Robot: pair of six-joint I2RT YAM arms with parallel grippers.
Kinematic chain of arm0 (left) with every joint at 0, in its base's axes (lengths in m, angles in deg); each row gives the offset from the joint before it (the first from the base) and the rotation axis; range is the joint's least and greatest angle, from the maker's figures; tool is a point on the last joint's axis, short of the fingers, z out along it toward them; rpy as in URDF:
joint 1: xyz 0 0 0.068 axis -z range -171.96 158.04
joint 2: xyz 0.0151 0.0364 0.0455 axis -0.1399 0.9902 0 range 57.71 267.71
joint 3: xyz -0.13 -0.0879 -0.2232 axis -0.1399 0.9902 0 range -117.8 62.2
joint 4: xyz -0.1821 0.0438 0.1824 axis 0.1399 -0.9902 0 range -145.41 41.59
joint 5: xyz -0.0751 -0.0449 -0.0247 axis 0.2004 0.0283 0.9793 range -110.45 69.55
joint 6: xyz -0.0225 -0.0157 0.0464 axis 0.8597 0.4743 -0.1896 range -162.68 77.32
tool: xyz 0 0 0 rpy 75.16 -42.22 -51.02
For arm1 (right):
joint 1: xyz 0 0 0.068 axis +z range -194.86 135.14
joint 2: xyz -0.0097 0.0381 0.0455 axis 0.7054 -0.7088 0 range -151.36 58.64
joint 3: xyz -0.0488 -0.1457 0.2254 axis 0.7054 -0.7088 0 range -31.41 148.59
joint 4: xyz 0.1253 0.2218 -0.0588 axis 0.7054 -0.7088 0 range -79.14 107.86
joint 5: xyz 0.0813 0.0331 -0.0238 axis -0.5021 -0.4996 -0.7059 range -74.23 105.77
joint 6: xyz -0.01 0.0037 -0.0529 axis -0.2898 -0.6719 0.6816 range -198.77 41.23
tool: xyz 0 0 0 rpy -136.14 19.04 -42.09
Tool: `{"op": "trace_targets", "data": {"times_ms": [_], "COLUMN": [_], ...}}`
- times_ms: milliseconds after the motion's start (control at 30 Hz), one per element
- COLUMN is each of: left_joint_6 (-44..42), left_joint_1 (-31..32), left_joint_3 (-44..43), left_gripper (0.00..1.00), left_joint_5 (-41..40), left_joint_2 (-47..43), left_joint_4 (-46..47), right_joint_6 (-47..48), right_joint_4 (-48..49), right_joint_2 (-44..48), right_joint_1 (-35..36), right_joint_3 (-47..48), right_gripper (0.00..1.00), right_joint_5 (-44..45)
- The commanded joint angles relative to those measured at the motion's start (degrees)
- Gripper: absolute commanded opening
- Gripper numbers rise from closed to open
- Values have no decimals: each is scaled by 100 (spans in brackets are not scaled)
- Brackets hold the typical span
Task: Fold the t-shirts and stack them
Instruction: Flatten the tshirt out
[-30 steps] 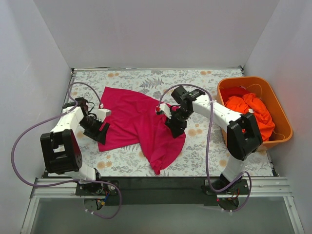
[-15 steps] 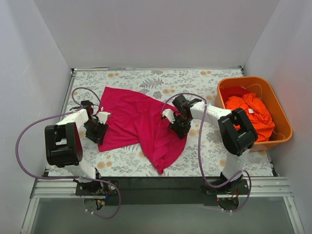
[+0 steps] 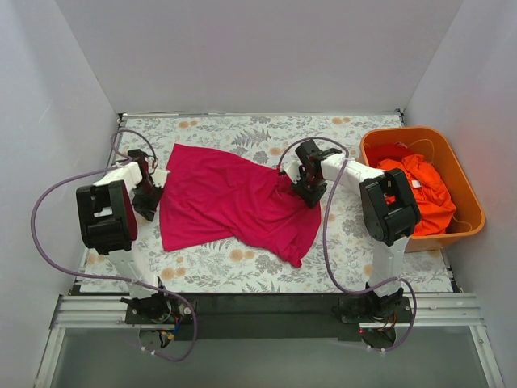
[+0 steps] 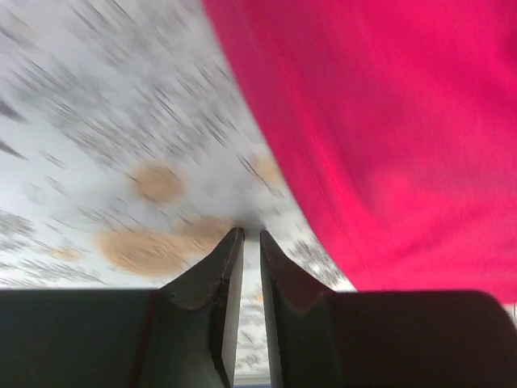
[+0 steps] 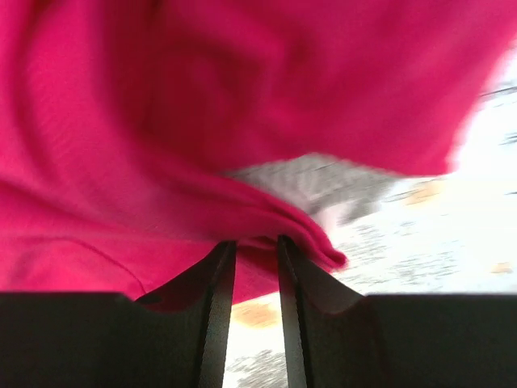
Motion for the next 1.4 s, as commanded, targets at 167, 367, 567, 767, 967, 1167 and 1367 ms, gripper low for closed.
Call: {"op": "trace_targets", "data": {"times_ms": [167,367,567,767,967,1167,1367], "left_joint_6": [-755,-1224,-1558,-1769,-1874,-2120,-2498], "left_joint_1": [-46,191,455,604,718,623,8], "left_joint_3": [-937,237,1382,2060,2517,2396,1402], "left_gripper": [44,64,64,62,50,0,0], "left_joint_5": [1743,2249,1968,1493,897,420,491], "left_joint_2": [-578,-1508,-2081,-2381,-2284,-1801,-1388], "left_joint_4": [-393,-1003,-538,-1,745,1159,633], "right_joint_6": [515,313,313,155,85,120,93], "right_joint_4": [-437,-631,-517,-87,238,397,371], "right_joint_2": [783,1355,960,504,38,-559,-930], "right_joint_1": [-175,-298,-298,-281,-290,-439,-817], "right_joint_3": [27,-377,-518,-580,-563,-62,763], "right_gripper": [51,62,59,56,44,35,32], "right_joint_5": [-737,-1405,-1546,-1573,-1011,-440,-122]}}
